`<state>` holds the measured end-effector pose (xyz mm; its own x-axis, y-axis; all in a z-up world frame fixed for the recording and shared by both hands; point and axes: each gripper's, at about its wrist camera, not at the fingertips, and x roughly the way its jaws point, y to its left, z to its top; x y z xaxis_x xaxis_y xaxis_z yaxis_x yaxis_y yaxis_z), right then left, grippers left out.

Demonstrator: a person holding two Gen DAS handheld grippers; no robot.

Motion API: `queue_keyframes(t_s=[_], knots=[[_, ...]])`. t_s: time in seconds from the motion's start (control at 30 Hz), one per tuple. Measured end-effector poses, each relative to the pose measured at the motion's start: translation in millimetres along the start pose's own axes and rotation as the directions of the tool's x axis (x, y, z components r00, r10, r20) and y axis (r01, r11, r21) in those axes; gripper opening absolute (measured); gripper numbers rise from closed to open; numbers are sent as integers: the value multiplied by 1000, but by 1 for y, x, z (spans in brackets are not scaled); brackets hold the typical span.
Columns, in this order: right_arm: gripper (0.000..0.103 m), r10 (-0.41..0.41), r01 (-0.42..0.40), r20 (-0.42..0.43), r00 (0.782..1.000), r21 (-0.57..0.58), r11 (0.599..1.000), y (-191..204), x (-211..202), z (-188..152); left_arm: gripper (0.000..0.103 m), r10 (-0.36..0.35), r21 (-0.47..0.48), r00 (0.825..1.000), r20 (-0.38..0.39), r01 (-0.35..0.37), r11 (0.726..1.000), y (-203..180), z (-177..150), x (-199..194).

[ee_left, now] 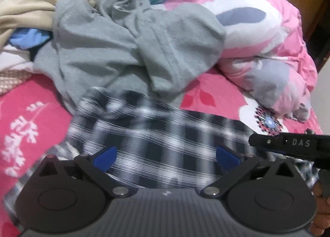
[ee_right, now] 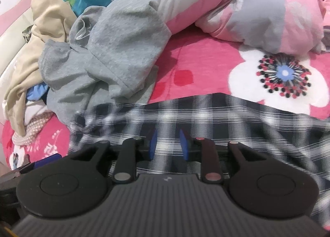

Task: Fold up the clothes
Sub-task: 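Smooth the plaid shirt flat with the left gripper while the right gripper releases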

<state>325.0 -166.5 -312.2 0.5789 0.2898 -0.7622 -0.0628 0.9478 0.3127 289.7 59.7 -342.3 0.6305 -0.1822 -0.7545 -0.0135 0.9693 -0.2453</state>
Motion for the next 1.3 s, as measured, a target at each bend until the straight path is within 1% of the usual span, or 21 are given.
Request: queue_keyframes(t_s=[0.13, 0.27, 0.4, 0.47, 0.57, 0.67, 0.73, 0.83, 0.9, 0.93, 0.97, 1.07, 1.1, 1.17, 1.23, 1.27, 1.3], knots=[[25, -19, 19, -12, 1000, 13, 1000, -24, -15, -9, 103, -33, 42, 999, -1, 33, 999, -20, -10, 7], [26, -48, 49, -36, 998, 27, 998, -58, -35, -25, 103, -31, 106, 999, -33, 34, 994, -47, -19, 21], [26, -101, 104, -55, 993, 54, 993, -105, -58, -32, 103, -14, 157, 999, -42, 20, 987, -78, -23, 37], [26, -133, 136, -53, 990, 67, 988, -132, -71, -29, 103, -14, 177, 999, -35, 20, 984, -90, -24, 43], [27, -187, 190, -40, 982, 97, 977, -177, -92, -15, 103, 2, 190, 1000, -26, 3, 982, -106, -23, 54], [28, -260, 259, -8, 966, 124, 958, -228, -111, 2, 102, 30, 185, 999, -26, -25, 983, -117, -22, 67], [30, -306, 300, 19, 952, 146, 943, -264, -120, 8, 100, 56, 185, 998, -22, -51, 981, -123, -21, 75], [34, -364, 347, 46, 930, 208, 914, -320, -127, 15, 96, 103, 203, 995, -16, -98, 974, -130, -22, 88], [43, -380, 349, 55, 923, 293, 890, -361, -128, 19, 92, 134, 221, 991, -21, -126, 967, -134, -23, 96], [45, -380, 342, 56, 923, 331, 879, -381, -127, 21, 91, 148, 230, 989, -24, -139, 963, -135, -25, 99], [51, -379, 334, 57, 924, 366, 869, -400, -124, 23, 91, 165, 241, 986, -28, -154, 958, -137, -27, 102], [58, -361, 302, 49, 931, 449, 841, -452, -111, 28, 87, 219, 254, 975, -42, -202, 946, -138, -33, 110], [59, -352, 291, 44, 935, 471, 833, -468, -105, 29, 86, 236, 255, 970, -49, -217, 942, -138, -35, 113], [59, -357, 296, 26, 934, 503, 812, -490, -92, 30, 86, 261, 246, 963, -67, -237, 940, -137, -39, 117], [59, -314, 265, 5, 950, 524, 809, -509, -78, 30, 86, 275, 246, 959, -68, -251, 936, -138, -40, 118], [58, -292, 251, -5, 957, 523, 815, -512, -73, 29, 86, 281, 245, 957, -69, -257, 935, -139, -40, 119], [55, -271, 239, -15, 963, 518, 821, -514, -68, 28, 86, 288, 245, 955, -69, -264, 933, -140, -41, 119]])
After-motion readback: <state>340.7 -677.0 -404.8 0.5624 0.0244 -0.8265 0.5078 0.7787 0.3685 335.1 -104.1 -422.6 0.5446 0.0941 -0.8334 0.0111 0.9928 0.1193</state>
